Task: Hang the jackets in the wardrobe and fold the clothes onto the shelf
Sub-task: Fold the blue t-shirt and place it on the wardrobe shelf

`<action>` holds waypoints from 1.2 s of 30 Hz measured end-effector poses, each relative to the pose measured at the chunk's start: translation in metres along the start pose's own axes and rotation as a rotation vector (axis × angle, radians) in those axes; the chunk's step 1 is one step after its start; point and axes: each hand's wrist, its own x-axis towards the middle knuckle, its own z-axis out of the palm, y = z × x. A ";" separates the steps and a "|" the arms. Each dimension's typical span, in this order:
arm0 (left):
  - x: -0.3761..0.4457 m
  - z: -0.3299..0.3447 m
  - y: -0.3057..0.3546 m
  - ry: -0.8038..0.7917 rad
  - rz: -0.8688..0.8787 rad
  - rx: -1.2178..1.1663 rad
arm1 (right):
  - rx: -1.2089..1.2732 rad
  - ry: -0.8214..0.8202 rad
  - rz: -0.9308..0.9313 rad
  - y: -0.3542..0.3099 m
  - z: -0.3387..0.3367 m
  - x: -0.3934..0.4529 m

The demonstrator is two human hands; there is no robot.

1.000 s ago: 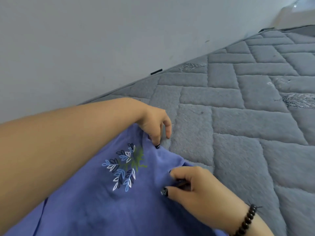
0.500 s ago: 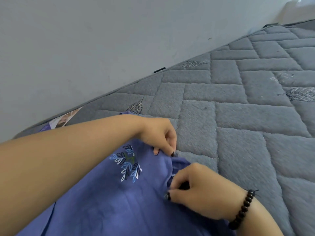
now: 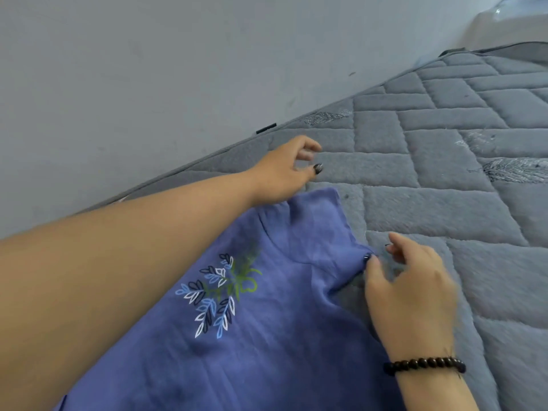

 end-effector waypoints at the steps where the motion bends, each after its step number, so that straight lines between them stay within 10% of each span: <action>1: 0.003 0.001 -0.010 -0.028 -0.035 0.161 | 0.008 -0.048 0.036 0.001 0.002 0.000; 9: 0.014 0.009 -0.042 -0.162 -0.214 0.514 | 0.083 -0.213 0.176 0.002 0.014 0.002; 15: 0.032 0.015 -0.030 0.111 -0.099 0.248 | 0.187 -0.130 0.161 0.006 0.015 0.006; 23: 0.013 -0.003 -0.025 -0.075 -0.119 -0.170 | 0.450 -0.010 -0.092 -0.007 0.013 0.006; 30: -0.055 -0.049 -0.052 -0.304 -0.176 -0.008 | 0.427 -0.686 -0.488 -0.019 0.015 -0.013; 36: -0.098 -0.049 -0.080 0.073 -0.272 0.016 | 0.527 -0.610 -0.394 -0.025 0.011 -0.015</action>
